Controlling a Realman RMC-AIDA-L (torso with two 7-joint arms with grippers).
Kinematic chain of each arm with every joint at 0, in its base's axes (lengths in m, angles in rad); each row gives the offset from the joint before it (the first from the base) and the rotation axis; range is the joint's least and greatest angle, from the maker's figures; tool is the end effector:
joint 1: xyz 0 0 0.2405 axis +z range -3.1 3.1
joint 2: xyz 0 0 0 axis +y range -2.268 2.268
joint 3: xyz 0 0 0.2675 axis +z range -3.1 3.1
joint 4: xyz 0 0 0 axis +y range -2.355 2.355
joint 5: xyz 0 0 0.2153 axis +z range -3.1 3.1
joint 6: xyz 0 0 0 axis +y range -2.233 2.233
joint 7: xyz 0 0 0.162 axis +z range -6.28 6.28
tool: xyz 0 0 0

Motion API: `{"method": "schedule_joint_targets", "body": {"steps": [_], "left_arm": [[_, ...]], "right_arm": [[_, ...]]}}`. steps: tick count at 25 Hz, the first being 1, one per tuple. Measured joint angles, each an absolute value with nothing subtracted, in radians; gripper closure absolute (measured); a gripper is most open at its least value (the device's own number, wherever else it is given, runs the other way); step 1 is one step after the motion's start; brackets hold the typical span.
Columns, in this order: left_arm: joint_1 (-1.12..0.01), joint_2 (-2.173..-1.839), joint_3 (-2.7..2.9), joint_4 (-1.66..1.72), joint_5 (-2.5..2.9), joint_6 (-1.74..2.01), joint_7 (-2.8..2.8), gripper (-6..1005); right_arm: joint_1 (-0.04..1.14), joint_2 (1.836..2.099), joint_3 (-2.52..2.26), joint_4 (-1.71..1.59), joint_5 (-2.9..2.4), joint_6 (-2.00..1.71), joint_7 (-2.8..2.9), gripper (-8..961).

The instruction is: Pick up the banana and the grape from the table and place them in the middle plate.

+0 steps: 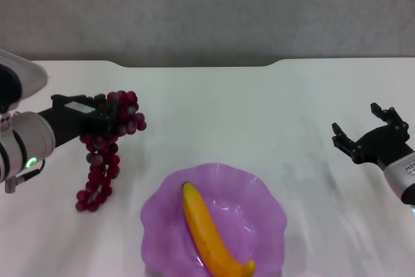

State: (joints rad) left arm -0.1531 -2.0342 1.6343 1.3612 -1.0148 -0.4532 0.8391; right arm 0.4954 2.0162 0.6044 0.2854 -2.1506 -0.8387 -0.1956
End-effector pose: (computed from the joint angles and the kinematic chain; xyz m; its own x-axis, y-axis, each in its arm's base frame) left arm -0.2471 0.3829 -0.0024 0.8033 0.3719 0.4652 0.5930 -0.4273 -0.6824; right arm 0.3365 0.3759 -0.0635 0.9220 -0.1060 -0.3723 -0.3861 -0.3221 -0.8644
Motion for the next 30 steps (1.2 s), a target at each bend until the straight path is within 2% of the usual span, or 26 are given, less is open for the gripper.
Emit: {"method": "schedule_joint_targets", "body": {"steps": [18, 24, 30], "left_arm": [[-0.037, -2.042, 1.630, 1.346, -1.905, -0.417, 1.853, 795], [-0.006, -2.040, 1.630, 1.262, -2.264, -0.589, 2.192, 796], [-0.029, -2.031, 1.567, 1.137, -2.311, -0.872, 2.204, 798]], "right_arm": [[0.497, 2.017, 0.604, 0.283, -2.147, -0.836, -0.195, 78], [0.495, 2.016, 0.604, 0.282, -2.146, -0.836, -0.195, 77], [0.496, 2.016, 0.604, 0.279, -2.144, -0.827, -0.195, 77]]}}
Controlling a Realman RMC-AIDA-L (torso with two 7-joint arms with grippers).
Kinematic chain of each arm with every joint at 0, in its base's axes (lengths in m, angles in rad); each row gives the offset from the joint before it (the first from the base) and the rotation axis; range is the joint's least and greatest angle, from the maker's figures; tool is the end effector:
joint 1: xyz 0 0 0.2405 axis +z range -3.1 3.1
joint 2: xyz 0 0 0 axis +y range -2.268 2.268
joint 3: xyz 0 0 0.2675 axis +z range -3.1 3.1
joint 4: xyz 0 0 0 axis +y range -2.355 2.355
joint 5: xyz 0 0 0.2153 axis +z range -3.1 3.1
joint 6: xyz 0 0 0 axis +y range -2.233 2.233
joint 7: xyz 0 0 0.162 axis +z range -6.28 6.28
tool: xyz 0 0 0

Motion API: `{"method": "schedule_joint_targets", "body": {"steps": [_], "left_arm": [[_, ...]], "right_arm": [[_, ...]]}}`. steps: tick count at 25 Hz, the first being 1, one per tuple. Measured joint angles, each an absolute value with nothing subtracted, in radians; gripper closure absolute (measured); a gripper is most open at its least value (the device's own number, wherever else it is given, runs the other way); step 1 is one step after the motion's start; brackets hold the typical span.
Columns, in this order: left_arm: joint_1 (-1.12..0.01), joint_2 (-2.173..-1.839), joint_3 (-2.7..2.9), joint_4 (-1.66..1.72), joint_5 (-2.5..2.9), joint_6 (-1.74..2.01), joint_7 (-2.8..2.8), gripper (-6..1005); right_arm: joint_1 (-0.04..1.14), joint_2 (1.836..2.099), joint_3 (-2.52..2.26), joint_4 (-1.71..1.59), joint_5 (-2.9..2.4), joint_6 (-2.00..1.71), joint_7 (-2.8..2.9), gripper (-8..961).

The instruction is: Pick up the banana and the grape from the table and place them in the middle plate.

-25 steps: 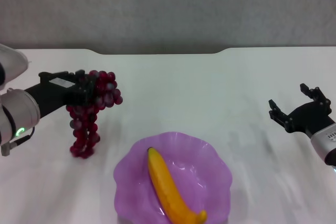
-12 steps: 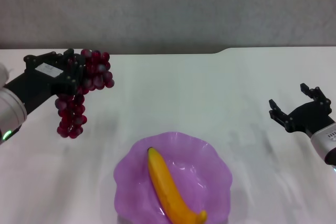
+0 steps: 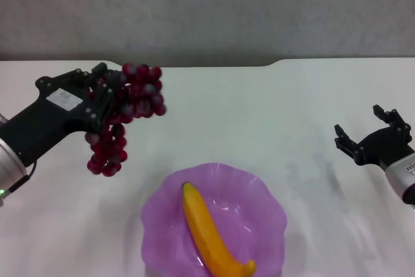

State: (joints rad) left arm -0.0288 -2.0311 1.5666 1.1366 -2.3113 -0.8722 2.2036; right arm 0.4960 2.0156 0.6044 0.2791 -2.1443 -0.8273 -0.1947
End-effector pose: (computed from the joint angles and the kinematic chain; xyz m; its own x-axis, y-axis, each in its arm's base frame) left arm -0.2425 0.3326 0.0149 0.7443 -0.0751 0.6636 0.4934 -0.6078 -0.6222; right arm 0.3403 0.3759 -0.0626 0.9221 -0.1209 -0.3675 -0.3867 -0.3171 -0.8660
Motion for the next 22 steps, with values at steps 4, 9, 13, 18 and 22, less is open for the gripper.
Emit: {"method": "schedule_joint_targets", "body": {"steps": [4, 9, 13, 18, 22], "left_arm": [[-0.046, -2.026, 1.483, 1.121, -2.208, -1.010, 2.049, 799], [-0.082, -2.029, 1.422, 1.126, -2.037, -1.113, 1.894, 800], [-0.101, -2.031, 1.422, 1.129, -1.955, -1.150, 1.837, 800], [-0.117, -2.032, 1.431, 1.156, -1.864, -1.215, 1.772, 800], [-0.117, -2.033, 1.459, 1.184, -1.832, -1.246, 1.770, 800]], "right_arm": [[0.495, 2.017, 0.604, 0.279, -2.145, -0.827, -0.195, 77], [0.495, 2.016, 0.604, 0.279, -2.144, -0.827, -0.195, 77], [0.495, 2.017, 0.604, 0.278, -2.144, -0.827, -0.195, 77], [0.495, 2.015, 0.604, 0.272, -2.143, -0.827, -0.193, 78], [0.496, 2.016, 0.604, 0.271, -2.143, -0.827, -0.193, 77]]}}
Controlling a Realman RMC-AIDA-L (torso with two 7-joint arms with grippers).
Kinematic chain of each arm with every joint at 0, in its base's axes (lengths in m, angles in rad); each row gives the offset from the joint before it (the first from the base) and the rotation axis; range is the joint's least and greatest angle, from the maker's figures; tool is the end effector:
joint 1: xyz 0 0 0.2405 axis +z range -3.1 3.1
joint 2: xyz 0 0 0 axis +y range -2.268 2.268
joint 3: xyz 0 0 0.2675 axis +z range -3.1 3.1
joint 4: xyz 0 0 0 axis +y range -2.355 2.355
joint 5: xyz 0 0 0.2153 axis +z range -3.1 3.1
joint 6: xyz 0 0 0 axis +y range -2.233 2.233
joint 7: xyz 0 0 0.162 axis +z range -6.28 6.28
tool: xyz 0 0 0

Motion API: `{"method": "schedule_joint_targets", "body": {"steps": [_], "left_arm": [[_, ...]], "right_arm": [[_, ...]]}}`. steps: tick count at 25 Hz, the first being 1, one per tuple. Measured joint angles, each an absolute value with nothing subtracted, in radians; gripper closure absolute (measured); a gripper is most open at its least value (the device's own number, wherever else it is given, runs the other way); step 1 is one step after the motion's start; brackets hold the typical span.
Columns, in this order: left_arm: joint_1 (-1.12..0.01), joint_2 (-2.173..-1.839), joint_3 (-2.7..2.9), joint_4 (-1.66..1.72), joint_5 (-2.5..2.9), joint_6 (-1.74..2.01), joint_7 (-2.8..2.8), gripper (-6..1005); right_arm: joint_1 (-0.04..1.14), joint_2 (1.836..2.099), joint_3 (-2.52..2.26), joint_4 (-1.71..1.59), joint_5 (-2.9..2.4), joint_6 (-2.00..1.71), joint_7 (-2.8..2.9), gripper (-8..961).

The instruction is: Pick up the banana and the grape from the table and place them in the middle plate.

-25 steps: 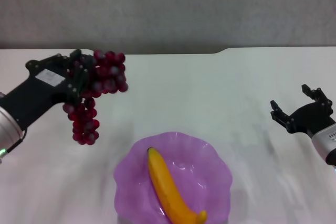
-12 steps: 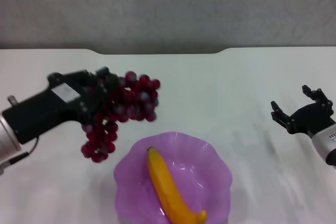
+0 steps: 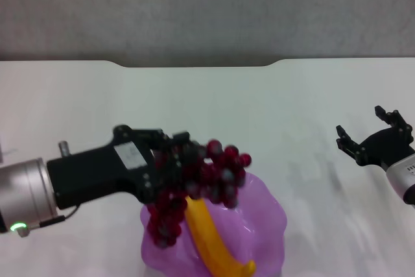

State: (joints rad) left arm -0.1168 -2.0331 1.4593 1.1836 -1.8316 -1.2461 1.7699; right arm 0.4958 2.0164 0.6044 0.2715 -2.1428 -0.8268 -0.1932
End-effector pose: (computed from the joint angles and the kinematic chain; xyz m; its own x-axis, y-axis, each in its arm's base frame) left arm -0.2101 0.3036 -0.0133 0.7816 0.0771 0.6190 0.3209 -0.9006 -0.2931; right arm 0.3425 0.3755 -0.0618 0.9228 -0.1258 -0.3643 -0.3854 -0.3134 -0.8679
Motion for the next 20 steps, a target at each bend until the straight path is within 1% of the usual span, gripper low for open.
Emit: {"method": "schedule_joint_targets", "body": {"steps": [5, 15, 20], "left_arm": [[-0.132, -2.036, 1.500, 1.183, -1.775, -1.227, 1.776, 800], [-0.147, -2.040, 1.650, 1.174, -1.673, -0.964, 1.770, 801], [-0.157, -2.039, 1.678, 1.189, -1.550, -0.913, 1.697, 801]], "right_arm": [[0.499, 2.017, 0.604, 0.271, -2.143, -0.827, -0.193, 77], [0.502, 2.017, 0.604, 0.271, -2.143, -0.827, -0.193, 78], [0.501, 2.017, 0.604, 0.271, -2.143, -0.827, -0.193, 78]]}}
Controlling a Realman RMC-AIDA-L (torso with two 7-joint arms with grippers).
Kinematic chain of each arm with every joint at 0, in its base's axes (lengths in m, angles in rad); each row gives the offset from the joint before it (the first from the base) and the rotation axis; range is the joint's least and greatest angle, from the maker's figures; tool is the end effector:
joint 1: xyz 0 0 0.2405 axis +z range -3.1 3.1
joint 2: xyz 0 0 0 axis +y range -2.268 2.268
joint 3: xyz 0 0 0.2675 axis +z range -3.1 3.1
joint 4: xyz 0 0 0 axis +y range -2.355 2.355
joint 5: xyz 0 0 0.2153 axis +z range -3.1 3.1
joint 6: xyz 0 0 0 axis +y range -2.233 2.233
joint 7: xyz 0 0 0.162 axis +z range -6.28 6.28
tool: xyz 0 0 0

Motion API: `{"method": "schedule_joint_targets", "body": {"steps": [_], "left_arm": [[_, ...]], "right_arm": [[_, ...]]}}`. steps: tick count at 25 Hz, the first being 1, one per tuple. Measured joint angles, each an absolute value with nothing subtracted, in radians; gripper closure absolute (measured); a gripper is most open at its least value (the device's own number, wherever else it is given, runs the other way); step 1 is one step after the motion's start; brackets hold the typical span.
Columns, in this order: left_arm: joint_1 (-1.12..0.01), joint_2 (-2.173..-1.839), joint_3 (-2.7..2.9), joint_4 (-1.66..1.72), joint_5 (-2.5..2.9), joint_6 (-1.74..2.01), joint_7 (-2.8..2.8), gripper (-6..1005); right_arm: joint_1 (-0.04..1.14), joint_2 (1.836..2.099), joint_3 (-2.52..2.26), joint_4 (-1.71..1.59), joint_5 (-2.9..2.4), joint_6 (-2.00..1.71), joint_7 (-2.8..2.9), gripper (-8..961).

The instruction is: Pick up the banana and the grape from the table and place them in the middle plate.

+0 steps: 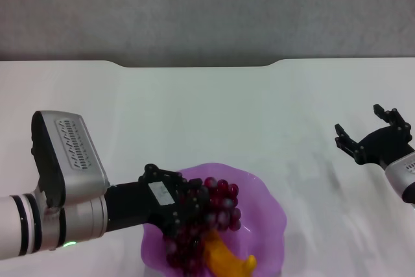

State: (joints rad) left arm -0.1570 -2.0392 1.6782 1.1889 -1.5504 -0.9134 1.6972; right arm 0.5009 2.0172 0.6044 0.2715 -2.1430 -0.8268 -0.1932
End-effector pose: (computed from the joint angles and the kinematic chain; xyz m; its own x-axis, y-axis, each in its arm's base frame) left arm -0.2273 0.3147 -0.0758 0.9403 0.1189 0.3189 0.2436 -0.8895 -0.3866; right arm 0.3404 0.3771 -0.0622 0.9232 -0.1211 -0.3648 -0.3842 -0.3159 -0.8675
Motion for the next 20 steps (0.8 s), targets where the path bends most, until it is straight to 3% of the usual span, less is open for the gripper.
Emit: {"method": "schedule_joint_targets", "body": {"steps": [18, 20], "left_arm": [[-0.160, -2.039, 1.679, 1.249, -1.414, -0.868, 1.577, 790], [-0.159, -2.039, 1.680, 1.258, -1.414, -0.868, 1.571, 699]], "right_arm": [[0.501, 2.017, 0.604, 0.271, -2.145, -0.827, -0.193, 78], [0.501, 2.017, 0.604, 0.271, -2.145, -0.827, -0.193, 78]]}}
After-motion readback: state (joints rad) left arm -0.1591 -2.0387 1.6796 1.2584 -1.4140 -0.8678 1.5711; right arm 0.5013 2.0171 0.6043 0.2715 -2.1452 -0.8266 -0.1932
